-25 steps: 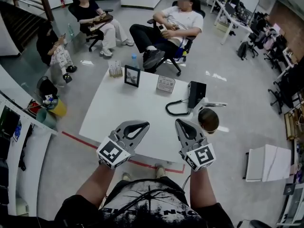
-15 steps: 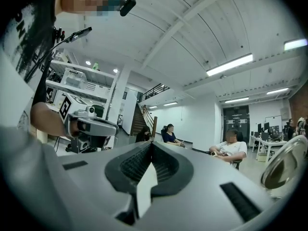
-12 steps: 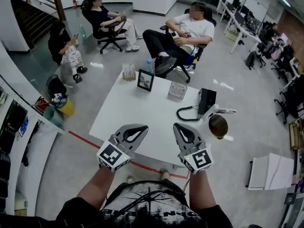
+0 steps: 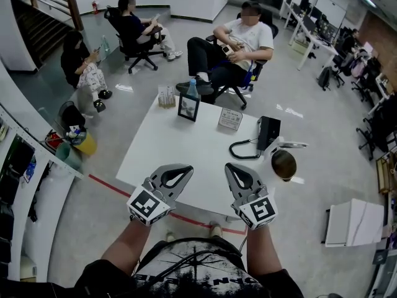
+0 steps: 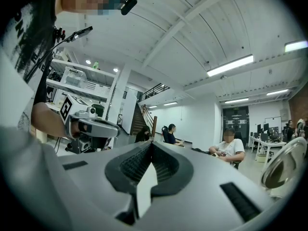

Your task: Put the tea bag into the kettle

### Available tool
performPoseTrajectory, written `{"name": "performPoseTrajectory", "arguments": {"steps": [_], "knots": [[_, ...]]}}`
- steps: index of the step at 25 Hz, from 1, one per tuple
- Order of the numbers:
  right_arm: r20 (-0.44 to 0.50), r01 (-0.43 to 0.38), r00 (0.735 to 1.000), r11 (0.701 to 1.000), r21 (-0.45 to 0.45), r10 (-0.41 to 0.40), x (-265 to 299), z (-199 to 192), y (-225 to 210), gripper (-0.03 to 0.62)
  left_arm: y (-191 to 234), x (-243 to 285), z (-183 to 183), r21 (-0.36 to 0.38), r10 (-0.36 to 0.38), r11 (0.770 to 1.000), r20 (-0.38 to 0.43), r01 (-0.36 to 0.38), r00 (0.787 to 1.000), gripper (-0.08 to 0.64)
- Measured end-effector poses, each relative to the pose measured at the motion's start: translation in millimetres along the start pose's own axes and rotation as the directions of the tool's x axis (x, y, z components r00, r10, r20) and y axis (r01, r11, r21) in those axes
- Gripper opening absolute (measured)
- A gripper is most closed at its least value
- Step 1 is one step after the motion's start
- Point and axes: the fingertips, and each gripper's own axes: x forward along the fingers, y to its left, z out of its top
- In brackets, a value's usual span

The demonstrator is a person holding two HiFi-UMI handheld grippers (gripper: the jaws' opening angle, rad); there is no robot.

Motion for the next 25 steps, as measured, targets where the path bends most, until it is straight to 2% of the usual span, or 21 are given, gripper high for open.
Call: {"name": "performPoseTrajectory", "arguments": {"steps": [25], "knots": [[-0.029,0.020,0.999,1.000,-0.018,-0.020,-6.0,-5.0,-3.1,0.011,-4.5,7.3,-1.2,-0.007,-0.017,1.000,0.004,0.017,1.000,0.008]]}}
